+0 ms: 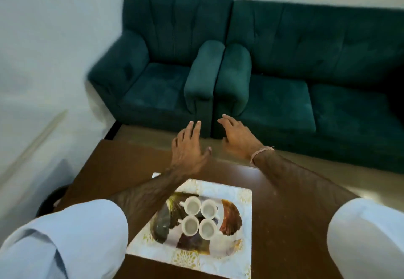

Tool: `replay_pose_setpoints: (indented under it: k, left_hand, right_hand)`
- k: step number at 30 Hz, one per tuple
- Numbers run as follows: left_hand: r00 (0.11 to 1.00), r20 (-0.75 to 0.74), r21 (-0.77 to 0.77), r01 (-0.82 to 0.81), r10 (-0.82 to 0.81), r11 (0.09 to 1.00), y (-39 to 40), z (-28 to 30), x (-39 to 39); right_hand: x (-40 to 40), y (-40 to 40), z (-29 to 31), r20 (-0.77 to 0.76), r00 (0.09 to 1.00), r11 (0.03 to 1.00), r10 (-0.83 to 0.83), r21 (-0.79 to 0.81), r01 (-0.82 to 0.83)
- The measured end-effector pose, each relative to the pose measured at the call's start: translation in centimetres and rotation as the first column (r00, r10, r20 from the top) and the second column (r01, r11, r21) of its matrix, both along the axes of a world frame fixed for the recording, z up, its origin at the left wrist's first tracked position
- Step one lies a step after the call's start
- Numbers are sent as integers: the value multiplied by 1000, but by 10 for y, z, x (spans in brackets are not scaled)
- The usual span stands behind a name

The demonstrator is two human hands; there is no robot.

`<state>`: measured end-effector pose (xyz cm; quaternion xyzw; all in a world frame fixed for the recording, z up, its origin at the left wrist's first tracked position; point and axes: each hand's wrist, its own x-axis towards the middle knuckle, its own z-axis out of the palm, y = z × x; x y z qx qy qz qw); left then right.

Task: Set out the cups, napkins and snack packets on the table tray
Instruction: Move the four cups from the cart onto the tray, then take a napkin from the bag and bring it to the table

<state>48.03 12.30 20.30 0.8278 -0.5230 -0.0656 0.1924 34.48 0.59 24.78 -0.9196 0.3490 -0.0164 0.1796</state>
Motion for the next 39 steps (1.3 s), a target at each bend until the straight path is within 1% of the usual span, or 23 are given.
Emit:
replay_pose_setpoints:
  k: [5, 9, 13, 19, 24, 29, 34, 39]
  left_hand:
    - [996, 88, -132, 34, -23, 991, -41, 118, 9]
    - [987, 156, -256, 71, -31, 964, -63, 213, 4]
    - [985, 170, -357, 102, -42, 929, -80, 298, -5]
    - [963, 258, -447, 186, -73, 875, -86, 408, -24]
    - [950, 308, -500, 209, -53, 840, -84, 469, -43]
    - [939, 339, -524, 243, -61, 816, -80, 508, -60]
    - [923, 376, -544, 289, -79, 788, -76, 531, -79]
    - [904, 404, -538, 359, -141, 763, -82, 533, -108]
  right_hand:
    - [-5, -30, 126, 108, 994, 990, -12, -142, 27]
    - [-15, -42, 223, 180, 983, 971, -19, -233, 61]
    - [-29, -44, 303, 251, 968, 942, -18, -321, 101]
    - [-55, -34, 401, 347, 938, 877, 16, -456, 153]
    - [-80, -23, 457, 383, 923, 808, 37, -555, 198]
    - [-105, -12, 487, 380, 925, 743, 23, -625, 239]
    - [-128, -1, 505, 392, 920, 699, -15, -654, 289]
    - [-159, 4, 506, 404, 911, 668, -86, -654, 354]
